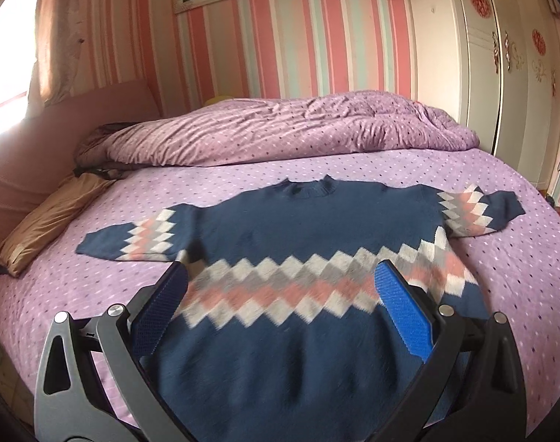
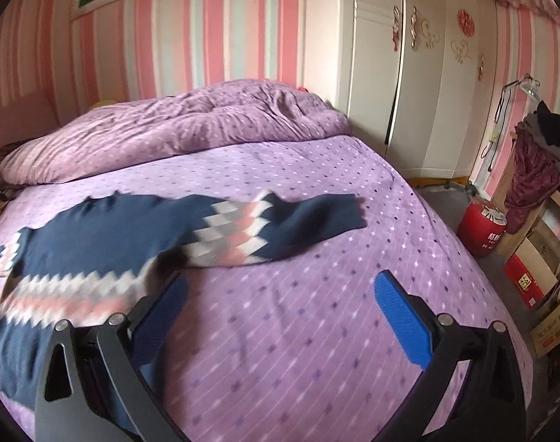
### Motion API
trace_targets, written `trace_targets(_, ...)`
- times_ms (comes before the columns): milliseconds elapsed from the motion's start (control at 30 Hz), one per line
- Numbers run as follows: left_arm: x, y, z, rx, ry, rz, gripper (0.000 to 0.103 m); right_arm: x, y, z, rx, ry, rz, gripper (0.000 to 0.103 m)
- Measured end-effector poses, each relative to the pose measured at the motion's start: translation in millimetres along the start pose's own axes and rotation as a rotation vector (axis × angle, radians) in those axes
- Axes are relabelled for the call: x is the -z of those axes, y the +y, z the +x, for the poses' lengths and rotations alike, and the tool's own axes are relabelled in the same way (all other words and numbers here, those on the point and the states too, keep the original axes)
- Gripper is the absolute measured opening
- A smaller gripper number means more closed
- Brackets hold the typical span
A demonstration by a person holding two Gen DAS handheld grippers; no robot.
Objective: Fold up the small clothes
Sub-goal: 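Lower the right gripper onto a sweater sleeve cuff and close on it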
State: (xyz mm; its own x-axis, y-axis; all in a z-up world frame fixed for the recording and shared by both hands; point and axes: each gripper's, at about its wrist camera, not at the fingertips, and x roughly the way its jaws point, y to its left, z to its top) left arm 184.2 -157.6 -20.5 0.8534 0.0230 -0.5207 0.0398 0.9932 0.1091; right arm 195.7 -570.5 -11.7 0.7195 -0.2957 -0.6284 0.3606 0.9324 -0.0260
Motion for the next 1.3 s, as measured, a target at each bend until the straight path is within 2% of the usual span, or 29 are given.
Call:
trace_targets(67,-2.0,-15.6,16.1,0.000,0.002,0.004,0.100,-10.1,-18.4,27.4,-0.007,0.012,0.008,0.100)
trace_targets(167,-2.8,-39.0,38.4,-0.014,-0.005,0.028,0.100,-24.2,-46.4,73.0,-0.021,0.050,0.030,0.091)
trace_targets(267,-2.4,-60.3,55.2,-0.043,-0.021,0.067,0.100,-33.7,-76.9,121.4,-0.063,0.105,0.102,0.090)
trace_targets(333,-1.0,-70.3,63.6,-0.053,-0.034,0.078,0.100,-37.7,-103.7,162.5,-0.122,0.156,0.197,0.086)
trace_targets(400,2.4,-79.8,75.0,-0.057,-0.030,0.090,0.100,-37.9,-122.8,194.7,-0.139,0.190,0.268,0.076)
trace_targets(500,8.9,-86.6,88.3,-0.061,-0.011,0.091,0.100,-37.6,-140.8,240.4,-0.185,0.246,0.343,0.074)
trace_targets(567,13.4,-90.5,96.8,-0.068,-0.003,0.086,0.100,-39.6,-142.8,266.2,-0.191,0.276,0.330,0.074)
trace_targets(833,22.0,-95.4,117.2,-0.089,0.015,0.096,0.100,-36.9,-153.8,333.9,-0.117,0.365,0.331,0.074)
trace_targets(900,22.6,-95.1,117.5,-0.091,0.013,0.098,0.100,-33.8,-156.5,344.8,-0.108,0.381,0.339,0.070)
trace_targets(1133,26.0,-98.7,119.6,-0.098,0.021,0.122,0.100,-26.6,-163.7,365.2,-0.138,0.370,0.410,0.071)
trace_targets(1167,26.7,-99.0,119.3,-0.097,0.026,0.125,0.100,-27.2,-162.1,365.5,-0.136,0.367,0.406,0.062)
trace_targets(1200,27.0,-98.9,118.9,-0.097,0.026,0.129,0.100,-28.2,-160.0,364.7,-0.127,0.364,0.393,0.031)
trace_targets(1233,27.4,-98.7,118.1,-0.100,0.023,0.134,0.100,-30.5,-157.7,364.5,-0.119,0.360,0.378,0.018)
trace_targets(1300,27.4,-98.0,117.8,-0.101,0.027,0.140,0.100,-30.2,-155.6,362.5,-0.144,0.365,0.384,0.014)
